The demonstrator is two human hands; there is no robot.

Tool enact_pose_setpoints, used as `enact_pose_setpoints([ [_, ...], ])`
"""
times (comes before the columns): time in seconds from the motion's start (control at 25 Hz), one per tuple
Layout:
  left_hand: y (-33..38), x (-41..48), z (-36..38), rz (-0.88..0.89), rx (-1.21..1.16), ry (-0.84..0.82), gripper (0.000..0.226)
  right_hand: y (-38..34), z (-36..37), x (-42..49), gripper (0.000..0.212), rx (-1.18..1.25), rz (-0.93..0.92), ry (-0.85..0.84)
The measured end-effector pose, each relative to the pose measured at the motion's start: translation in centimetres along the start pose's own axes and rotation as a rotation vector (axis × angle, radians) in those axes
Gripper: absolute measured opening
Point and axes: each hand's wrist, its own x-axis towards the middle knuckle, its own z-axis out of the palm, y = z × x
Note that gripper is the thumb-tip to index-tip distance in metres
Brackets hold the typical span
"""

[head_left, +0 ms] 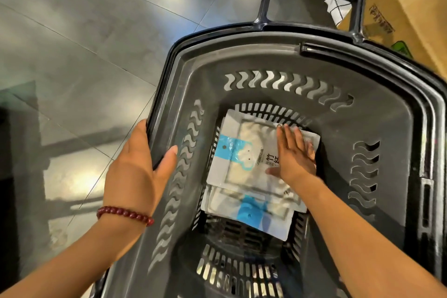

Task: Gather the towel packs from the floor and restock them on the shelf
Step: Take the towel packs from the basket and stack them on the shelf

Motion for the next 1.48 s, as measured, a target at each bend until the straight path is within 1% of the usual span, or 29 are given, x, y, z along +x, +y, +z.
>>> enact_pose_setpoints([
  [0.04,0.0,0.0,0.1,-0.005,0.016,0.007,0.061,0.0,-0.2,0.4,0.116,-0.039,0.004,-0.041],
  [0.12,-0.1,0.1,0.2,-0.022,0.046,0.006,0.060,-0.3,-0.2,0.5,0.126,-0.088,0.028,-0.049],
  [0.2,-0.1,0.2,0.2,-0.036,0.059,-0.001,0.061,-0.8,0.2,-0.6,0.131,-0.099,0.071,0.012],
  [0.24,0.0,0.1,0.1,-0.042,0.060,0.000,0.062,-1.1,0.5,-1.4,0.127,-0.109,0.096,0.062],
  [0.28,0.0,0.1,0.2,-0.053,0.060,-0.001,0.063,-1.3,0.8,-2.2,0.116,-0.117,0.117,0.131],
  [0.32,0.1,0.0,0.2,-0.066,0.057,-0.004,0.064,-1.4,1.0,-2.8,0.096,-0.107,0.117,0.208],
  [0.36,0.2,0.0,0.1,-0.073,0.049,-0.009,0.064,-1.4,0.8,-3.5,0.071,-0.061,0.101,0.246],
  [0.44,0.4,0.1,-0.3,-0.070,-0.006,-0.033,0.060,-1.2,0.0,-5.2,0.029,0.196,0.014,0.199],
  [0.48,0.6,0.2,-0.6,-0.077,-0.056,-0.061,0.058,-1.0,-0.6,-6.2,0.014,0.334,-0.043,0.142],
  [0.52,0.7,0.3,-0.9,-0.089,-0.104,-0.101,0.059,-0.6,-1.2,-7.4,0.007,0.436,-0.096,0.123],
  [0.6,1.1,0.3,-1.7,-0.103,-0.124,-0.155,0.069,0.3,-2.3,-9.8,0.008,0.637,-0.128,0.212],
  [0.64,1.4,0.2,-2.2,-0.114,-0.103,-0.150,0.076,0.6,-3.0,-11.0,0.013,0.808,-0.114,0.261],
  [0.68,1.9,-0.2,-2.8,-0.115,-0.087,-0.127,0.083,0.8,-4.3,-12.4,0.017,1.040,-0.093,0.290],
  [0.76,3.1,-1.2,-3.9,-0.079,-0.110,-0.118,0.093,1.1,-7.1,-15.1,0.015,1.539,-0.051,0.295],
  [0.8,3.8,-1.8,-4.5,-0.055,-0.170,-0.168,0.097,0.9,-8.2,-16.3,0.020,1.740,-0.043,0.266],
  [0.84,4.5,-2.3,-5.0,-0.050,-0.277,-0.257,0.098,0.4,-8.9,-17.3,0.024,1.884,-0.049,0.221],
  [0.92,5.5,-2.5,-5.8,-0.109,-0.545,-0.430,0.094,-1.4,-9.4,-18.1,0.029,2.008,-0.064,0.139],
  [0.96,5.2,-2.0,-5.8,-0.178,-0.646,-0.457,0.089,-2.6,-9.4,-18.1,0.031,2.031,-0.062,0.103],
  [1.0,4.7,-1.5,-5.7,-0.260,-0.709,-0.446,0.080,-3.6,-9.2,-17.8,0.032,2.037,-0.053,0.068],
  [1.04,4.1,-0.9,-5.8,-0.321,-0.723,-0.411,0.069,-4.3,-8.7,-17.3,0.030,2.033,-0.044,0.024],
  [1.08,3.6,-0.2,-6.0,-0.342,-0.689,-0.366,0.058,-4.8,-8.1,-16.6,0.024,1.999,-0.038,-0.005],
  [1.12,3.1,0.4,-6.1,-0.339,-0.636,-0.319,0.047,-5.0,-7.1,-15.7,0.017,1.927,-0.020,-0.006],
  [1.16,2.6,0.9,-6.3,-0.326,-0.596,-0.276,0.036,-4.9,-5.9,-14.8,0.013,1.811,0.037,0.029],
  [1.2,2.2,1.3,-6.3,-0.321,-0.572,-0.234,0.027,-4.5,-4.4,-13.7,0.015,1.672,0.132,0.082],
  [1.28,1.4,1.7,-6.2,-0.312,-0.544,-0.189,0.026,-2.8,-1.2,-11.4,0.032,1.369,0.392,0.162],
  [1.32,1.1,1.7,-6.1,-0.306,-0.551,-0.182,0.027,-1.9,0.4,-10.6,0.042,1.235,0.504,0.142],
  [1.4,0.3,1.7,-5.6,-0.293,-0.600,-0.172,0.027,-0.7,3.2,-9.0,0.058,1.019,0.638,0.006],
  [1.48,-0.4,1.7,-5.1,-0.291,-0.655,-0.155,0.028,-0.6,4.7,-7.8,0.068,0.903,0.642,-0.130],
])
